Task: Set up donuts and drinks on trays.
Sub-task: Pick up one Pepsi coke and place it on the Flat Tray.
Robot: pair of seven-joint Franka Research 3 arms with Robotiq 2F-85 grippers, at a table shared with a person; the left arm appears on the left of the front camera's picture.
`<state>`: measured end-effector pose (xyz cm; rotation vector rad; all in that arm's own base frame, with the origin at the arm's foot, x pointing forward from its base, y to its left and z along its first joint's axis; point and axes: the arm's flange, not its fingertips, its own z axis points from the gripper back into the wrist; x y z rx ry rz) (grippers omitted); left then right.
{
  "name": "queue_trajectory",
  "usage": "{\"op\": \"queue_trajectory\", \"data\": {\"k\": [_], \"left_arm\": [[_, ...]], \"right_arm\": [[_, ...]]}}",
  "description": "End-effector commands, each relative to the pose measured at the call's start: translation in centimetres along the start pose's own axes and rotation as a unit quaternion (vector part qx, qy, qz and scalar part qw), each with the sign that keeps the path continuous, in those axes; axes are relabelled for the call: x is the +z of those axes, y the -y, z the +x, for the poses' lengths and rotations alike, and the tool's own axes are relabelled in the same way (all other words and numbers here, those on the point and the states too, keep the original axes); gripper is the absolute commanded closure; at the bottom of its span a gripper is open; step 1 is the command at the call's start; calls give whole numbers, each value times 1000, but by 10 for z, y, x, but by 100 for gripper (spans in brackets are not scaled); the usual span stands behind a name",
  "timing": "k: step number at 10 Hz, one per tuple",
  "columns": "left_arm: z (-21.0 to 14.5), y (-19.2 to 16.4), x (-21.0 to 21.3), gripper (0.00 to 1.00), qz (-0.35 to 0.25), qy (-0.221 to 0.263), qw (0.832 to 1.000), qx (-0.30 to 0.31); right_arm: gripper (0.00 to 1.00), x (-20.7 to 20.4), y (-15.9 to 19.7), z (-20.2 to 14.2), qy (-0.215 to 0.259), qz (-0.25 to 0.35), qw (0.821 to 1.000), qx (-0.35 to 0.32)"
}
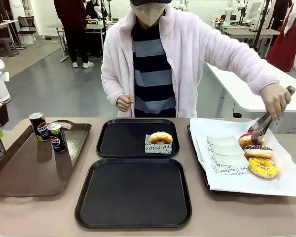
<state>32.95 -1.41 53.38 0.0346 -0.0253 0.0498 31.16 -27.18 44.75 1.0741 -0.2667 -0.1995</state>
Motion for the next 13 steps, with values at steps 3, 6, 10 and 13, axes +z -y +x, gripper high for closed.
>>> {"op": "queue_trajectory", "data": {"k": [3,6,10,13], "left_arm": [[-7,0,9,96,-1,14,1000,0],[-7,0,9,96,-1,14,1000,0],[17,66,15,41,-16,42,999,-28],[47,134,5,41,-19,47,998,-46]], "right_arm": [[0,0,0,0,1,6,1000,2],[0,0,0,0,1,6,1000,2],[0,0,0,0,1,6,1000,2],[0,0,0,0,1,6,1000,2]]}}
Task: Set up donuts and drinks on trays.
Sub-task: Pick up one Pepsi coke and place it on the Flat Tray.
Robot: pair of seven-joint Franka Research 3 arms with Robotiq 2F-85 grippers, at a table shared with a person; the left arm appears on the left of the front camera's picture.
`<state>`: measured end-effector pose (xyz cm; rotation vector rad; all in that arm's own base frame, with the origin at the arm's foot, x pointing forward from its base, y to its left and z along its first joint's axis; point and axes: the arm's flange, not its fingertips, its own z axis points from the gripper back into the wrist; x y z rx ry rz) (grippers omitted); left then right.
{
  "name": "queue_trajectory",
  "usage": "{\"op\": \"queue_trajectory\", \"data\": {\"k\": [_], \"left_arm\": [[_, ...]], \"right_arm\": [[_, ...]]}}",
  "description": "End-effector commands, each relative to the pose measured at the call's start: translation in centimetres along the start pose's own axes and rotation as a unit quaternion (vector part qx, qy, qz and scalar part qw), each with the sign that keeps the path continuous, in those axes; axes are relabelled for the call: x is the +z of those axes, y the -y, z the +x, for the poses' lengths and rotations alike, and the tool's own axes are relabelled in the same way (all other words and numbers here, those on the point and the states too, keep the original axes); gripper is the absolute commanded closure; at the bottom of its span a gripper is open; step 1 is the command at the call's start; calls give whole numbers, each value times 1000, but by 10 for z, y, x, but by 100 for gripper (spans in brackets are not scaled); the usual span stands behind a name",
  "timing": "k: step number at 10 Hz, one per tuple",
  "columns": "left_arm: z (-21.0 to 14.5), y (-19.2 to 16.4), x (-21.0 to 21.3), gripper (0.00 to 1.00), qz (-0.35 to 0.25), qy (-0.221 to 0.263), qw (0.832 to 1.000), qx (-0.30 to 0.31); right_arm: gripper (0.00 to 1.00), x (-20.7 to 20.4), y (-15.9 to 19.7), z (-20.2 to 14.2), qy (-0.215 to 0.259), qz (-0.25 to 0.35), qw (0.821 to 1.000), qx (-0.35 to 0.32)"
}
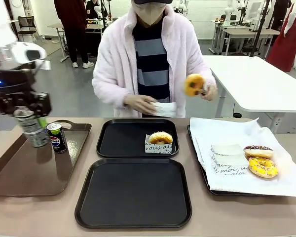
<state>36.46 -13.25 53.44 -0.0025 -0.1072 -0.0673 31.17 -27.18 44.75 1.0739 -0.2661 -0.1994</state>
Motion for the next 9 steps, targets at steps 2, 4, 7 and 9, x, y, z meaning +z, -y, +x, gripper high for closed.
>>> {"op": "queue_trajectory", "data": {"k": [2,4,7,9], "left_arm": [[45,49,-21,41,4,1,1000,2],[62,75,-36,41,-1,16,999,-36],[92,104,-53,41,-6,14,998,-63],[113,116,-69,41,-12,10,997,-70]], "right_arm": [[0,1,0,0,1,6,1000,2],[0,1,0,0,1,6,1000,2],[0,1,0,0,1,6,1000,2],[0,1,0,0,1,6,1000,2]]}}
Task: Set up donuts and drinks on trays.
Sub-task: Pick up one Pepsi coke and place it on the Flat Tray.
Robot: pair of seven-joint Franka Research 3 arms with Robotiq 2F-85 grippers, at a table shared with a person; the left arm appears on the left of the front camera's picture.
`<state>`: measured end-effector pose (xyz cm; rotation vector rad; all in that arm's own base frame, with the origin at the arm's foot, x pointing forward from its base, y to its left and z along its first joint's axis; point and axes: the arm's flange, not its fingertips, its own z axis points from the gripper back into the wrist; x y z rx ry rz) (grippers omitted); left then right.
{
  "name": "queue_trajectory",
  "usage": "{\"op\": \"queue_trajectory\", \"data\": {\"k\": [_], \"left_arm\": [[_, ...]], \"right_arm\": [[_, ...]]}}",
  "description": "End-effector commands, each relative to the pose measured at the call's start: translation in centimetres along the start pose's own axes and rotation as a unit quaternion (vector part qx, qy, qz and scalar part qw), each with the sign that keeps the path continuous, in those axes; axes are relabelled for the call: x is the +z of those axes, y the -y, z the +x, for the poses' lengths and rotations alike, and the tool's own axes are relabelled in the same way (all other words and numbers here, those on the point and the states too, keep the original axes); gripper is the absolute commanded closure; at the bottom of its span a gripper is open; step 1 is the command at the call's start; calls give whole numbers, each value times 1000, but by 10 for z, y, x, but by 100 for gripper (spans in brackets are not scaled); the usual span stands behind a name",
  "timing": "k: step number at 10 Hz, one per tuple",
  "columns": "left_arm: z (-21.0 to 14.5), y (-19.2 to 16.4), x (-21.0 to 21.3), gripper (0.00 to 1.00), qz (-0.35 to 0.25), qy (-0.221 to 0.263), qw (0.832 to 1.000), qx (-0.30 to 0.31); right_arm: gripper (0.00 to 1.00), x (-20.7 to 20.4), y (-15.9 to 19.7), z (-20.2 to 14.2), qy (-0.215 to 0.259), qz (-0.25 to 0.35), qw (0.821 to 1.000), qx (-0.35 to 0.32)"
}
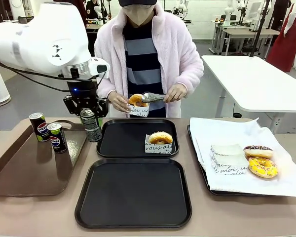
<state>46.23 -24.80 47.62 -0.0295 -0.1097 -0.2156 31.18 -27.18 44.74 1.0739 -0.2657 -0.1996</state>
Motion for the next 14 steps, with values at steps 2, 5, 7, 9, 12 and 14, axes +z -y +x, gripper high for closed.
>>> {"op": "queue_trajectory", "data": {"k": [2,5,7,9,12,14], "left_arm": [[34,8,-15,41,-4,7,1000,-5],[-41,-26,15,41,57,-42,997,-18],[-109,-67,37,41,33,-53,996,-69],[-114,-80,39,41,14,-47,997,-53],[-121,-78,39,41,33,-59,996,-56],[-103,-69,39,41,32,-21,998,-58]], "right_arm": [[0,1,0,0,2,6,1000,2],[0,1,0,0,2,6,1000,2],[0,1,0,0,2,6,1000,2],[0,1,0,0,2,6,1000,2],[0,1,0,0,2,6,1000,2],[0,1,0,0,2,6,1000,2]]}}
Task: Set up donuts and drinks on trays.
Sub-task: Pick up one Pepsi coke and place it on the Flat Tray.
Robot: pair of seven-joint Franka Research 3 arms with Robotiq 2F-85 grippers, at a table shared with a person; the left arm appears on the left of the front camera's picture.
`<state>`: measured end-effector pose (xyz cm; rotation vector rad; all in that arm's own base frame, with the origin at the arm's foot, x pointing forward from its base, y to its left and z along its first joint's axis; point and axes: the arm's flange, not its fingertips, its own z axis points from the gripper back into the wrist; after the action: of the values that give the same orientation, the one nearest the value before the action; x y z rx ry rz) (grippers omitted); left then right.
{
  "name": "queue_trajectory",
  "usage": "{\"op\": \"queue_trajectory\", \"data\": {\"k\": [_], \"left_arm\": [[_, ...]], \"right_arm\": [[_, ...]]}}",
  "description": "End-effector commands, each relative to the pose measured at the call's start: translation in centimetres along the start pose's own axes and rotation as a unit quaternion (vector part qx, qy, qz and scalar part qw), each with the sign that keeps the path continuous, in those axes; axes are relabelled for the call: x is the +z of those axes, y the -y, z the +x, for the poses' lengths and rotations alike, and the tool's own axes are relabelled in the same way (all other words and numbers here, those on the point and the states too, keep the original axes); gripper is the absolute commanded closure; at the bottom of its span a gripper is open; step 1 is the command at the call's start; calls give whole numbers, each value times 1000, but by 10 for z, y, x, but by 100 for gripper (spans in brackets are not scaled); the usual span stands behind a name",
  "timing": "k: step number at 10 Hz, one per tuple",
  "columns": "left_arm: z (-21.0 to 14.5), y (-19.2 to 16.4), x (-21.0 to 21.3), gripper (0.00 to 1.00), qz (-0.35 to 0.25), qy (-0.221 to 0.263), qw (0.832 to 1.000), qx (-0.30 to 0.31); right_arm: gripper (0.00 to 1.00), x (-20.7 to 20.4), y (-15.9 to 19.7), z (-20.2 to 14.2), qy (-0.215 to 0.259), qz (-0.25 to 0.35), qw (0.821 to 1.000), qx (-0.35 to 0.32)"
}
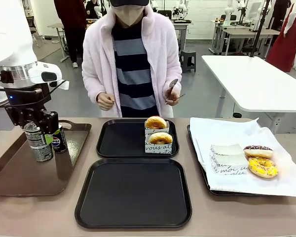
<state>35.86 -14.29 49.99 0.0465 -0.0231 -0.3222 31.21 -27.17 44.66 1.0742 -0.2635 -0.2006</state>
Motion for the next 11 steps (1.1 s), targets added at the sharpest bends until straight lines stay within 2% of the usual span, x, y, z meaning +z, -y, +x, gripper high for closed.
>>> {"op": "queue_trajectory", "data": {"k": [1,4,7,11], "left_arm": [[45,25,1,41,-9,62,998,-16],[119,68,-7,41,-1,97,995,-7],[174,92,-42,41,-12,85,996,-8],[196,88,-94,41,-14,49,999,4]], "right_arm": [[0,1,-1,0,2,6,1000,3],[0,1,-1,0,2,6,1000,3],[0,1,-1,0,2,6,1000,3],[0,1,-1,0,2,6,1000,3]]}}
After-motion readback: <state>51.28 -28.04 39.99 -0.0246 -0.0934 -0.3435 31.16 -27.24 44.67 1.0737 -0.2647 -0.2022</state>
